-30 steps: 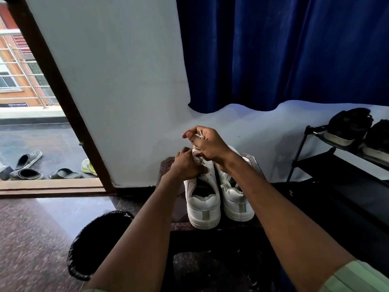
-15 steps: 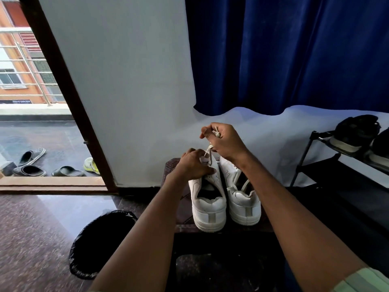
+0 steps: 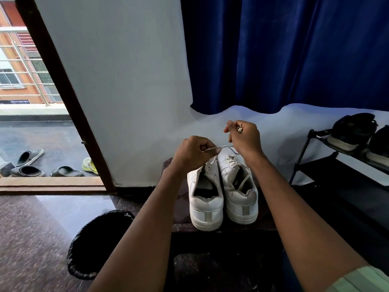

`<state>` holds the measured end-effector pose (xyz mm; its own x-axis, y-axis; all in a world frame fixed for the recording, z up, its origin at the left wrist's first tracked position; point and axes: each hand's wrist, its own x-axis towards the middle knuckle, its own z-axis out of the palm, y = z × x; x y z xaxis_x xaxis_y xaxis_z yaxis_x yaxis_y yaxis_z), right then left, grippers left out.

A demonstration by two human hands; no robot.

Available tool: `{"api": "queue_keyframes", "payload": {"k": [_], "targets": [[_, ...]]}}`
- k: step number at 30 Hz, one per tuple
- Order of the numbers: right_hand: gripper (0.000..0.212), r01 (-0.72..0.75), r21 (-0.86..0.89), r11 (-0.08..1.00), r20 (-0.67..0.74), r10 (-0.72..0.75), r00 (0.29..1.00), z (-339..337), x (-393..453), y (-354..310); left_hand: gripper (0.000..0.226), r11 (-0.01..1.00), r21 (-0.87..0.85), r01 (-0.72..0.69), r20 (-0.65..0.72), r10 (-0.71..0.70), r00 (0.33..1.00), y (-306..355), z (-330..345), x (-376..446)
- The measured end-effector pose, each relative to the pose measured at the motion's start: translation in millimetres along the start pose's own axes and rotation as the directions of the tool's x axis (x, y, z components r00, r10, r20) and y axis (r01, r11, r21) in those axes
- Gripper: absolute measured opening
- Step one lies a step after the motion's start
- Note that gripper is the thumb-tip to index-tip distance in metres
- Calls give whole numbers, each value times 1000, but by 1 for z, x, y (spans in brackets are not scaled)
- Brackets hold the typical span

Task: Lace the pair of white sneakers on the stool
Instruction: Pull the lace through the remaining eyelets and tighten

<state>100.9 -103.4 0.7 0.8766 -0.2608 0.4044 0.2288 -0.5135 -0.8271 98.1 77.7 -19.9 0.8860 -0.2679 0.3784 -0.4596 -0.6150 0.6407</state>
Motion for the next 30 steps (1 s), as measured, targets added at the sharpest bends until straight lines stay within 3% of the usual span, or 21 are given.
{"api": "queue_keyframes", "payload": {"k": [3, 5, 7, 10, 12, 15, 17, 19, 20, 22, 23, 25, 27, 30], "targets": [[24, -29, -420, 907, -25, 20, 999, -5, 1, 12, 12, 999, 28, 47, -85, -44, 995, -2, -1, 1], [27, 80, -564, 822, 40, -69, 997, -1, 0, 14, 11, 995, -52, 89, -105, -94, 990, -1, -4, 0], [21, 195, -447, 873, 150, -142, 978, 3, 0, 10, 15, 973, -191, 132, -94, -152, 984, 5, -6, 1], [29, 33, -8, 999, 373, -27, 927, 7, -7, -3, 21, 928, -304, 215, -95, -254, 962, 5, -8, 6], [32, -7, 84, 996, 409, -28, 912, 7, -11, -7, 28, 898, -278, 340, -132, -386, 913, 0, -9, 6], [29, -33, 78, 996, 381, 0, 925, 6, -9, -6, 27, 817, 163, 552, -289, -496, 819, -16, -15, -5], [26, -52, 79, 996, 389, 17, 921, 7, -6, -4, 17, 771, 323, 549, -309, -463, 831, -20, -16, -10], [24, -39, 49, 998, 413, 15, 911, 10, -7, -4, 19, 892, 236, 386, -237, -333, 913, -19, -17, -7], [22, -22, 34, 999, 422, 6, 907, 12, -8, -4, 22, 955, 105, 276, -168, -256, 952, -16, -17, -6], [19, 10, 17, 1000, 427, -16, 904, 16, -10, -5, 19, 957, -231, 177, -7, -184, 983, -1, -14, -4], [17, 16, 19, 1000, 428, -23, 903, 17, -10, -5, 14, 935, -305, 183, 27, -183, 983, 1, -11, -4], [16, 28, 8, 1000, 427, -29, 904, 16, -10, -5, 10, 940, -252, 229, -44, -247, 968, -2, -10, -3], [15, 41, -27, 999, 419, -26, 908, 12, -10, -3, 17, 925, -69, 374, -214, -380, 900, -20, -17, -3], [14, 40, -48, 998, 407, -17, 913, 6, -10, 1, 19, 773, 235, 590, -389, -481, 786, -40, -31, -11]]}}
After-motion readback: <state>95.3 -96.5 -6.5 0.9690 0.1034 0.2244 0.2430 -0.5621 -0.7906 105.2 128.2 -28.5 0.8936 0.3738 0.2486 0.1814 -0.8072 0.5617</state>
